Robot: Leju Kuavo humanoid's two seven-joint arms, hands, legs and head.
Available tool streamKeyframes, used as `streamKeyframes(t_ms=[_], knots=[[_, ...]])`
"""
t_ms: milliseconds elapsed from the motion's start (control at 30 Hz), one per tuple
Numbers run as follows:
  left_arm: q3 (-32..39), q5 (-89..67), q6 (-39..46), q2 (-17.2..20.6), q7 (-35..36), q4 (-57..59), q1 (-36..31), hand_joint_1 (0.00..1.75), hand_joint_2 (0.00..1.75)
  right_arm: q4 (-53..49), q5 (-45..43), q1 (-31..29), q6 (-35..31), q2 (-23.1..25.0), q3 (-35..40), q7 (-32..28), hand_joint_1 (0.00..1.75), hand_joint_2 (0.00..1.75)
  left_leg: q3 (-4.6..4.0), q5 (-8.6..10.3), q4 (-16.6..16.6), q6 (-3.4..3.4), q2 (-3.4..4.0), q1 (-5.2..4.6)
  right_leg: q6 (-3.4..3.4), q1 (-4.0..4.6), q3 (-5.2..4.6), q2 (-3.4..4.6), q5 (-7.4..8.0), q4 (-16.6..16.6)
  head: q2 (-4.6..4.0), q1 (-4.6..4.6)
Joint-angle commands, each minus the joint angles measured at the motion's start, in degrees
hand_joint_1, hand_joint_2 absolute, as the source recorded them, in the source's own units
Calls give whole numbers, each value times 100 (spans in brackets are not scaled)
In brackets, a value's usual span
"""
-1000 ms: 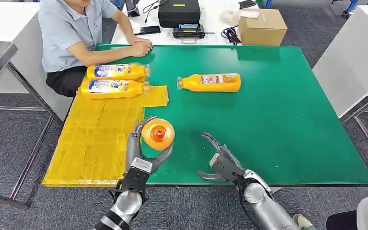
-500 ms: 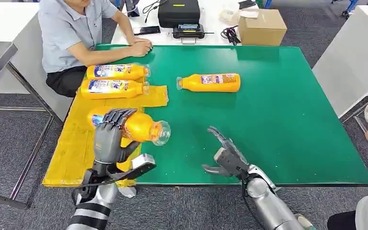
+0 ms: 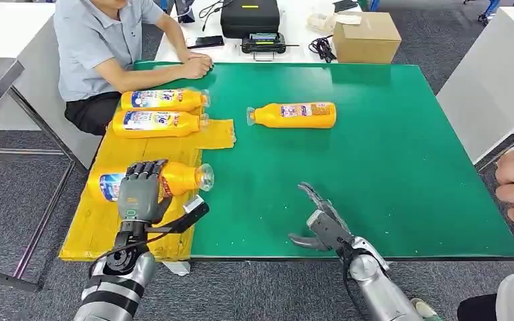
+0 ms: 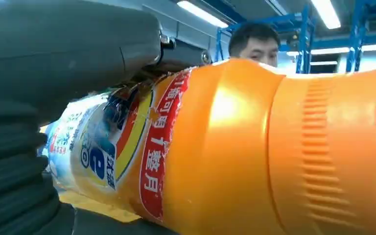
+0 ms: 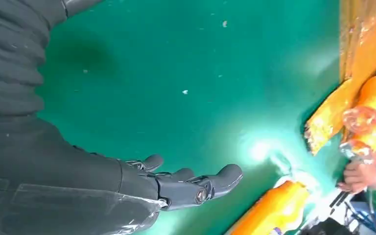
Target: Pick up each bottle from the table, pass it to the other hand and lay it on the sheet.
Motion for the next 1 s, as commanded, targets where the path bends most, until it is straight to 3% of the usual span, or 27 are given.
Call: streamKeyframes(t_ms=[33,333,533,567,633,667,733,1000], knots=[[-724,410,-19,310,-89,2300,-955,175,175,-61,59,13,103,126,-260,31,0,175,14,-2,-3,-9,1,3,-11,4,13,-2,-3,-3,0,-4],[-754,579,-24,272,-201,2647,-1080,175,175,-51,68,0,126,131,-265,25,0,175,10,-4,-2,-8,6,3,-9,4,9,3,-3,-1,0,-2],[-910,981,-305,152,-645,2951,-1121,159,175,-56,102,-8,200,135,-259,25,0,175,12,-3,-1,-7,8,2,-8,3,11,5,-1,-2,0,-2],[-873,1152,-384,106,-698,2951,-1104,115,175,-53,112,3,207,151,-256,30,0,175,24,-9,-1,-13,13,6,-14,7,23,9,-4,-2,0,-2],[-1108,976,-562,140,-459,3025,-1153,45,175,-6,143,-23,232,180,-229,38,0,175,24,-9,1,-13,12,7,-15,8,24,7,-5,-1,0,-4],[-1108,976,-562,140,-459,3025,-1153,38,175,-6,143,-23,232,180,-229,38,0,175,26,-9,0,-13,10,6,-15,7,24,6,-5,-1,0,-2],[-1201,925,-885,149,-280,3135,-1239,2,175,42,157,-73,236,201,-222,43,0,175,21,-4,-1,-8,8,3,-8,4,20,6,-1,-3,0,-2],[-1505,762,-2107,221,268,3445,-1464,0,175,142,221,-212,310,215,-298,75,0,175,54,-6,-5,-14,11,6,-16,7,55,13,2,-6,0,-4]])
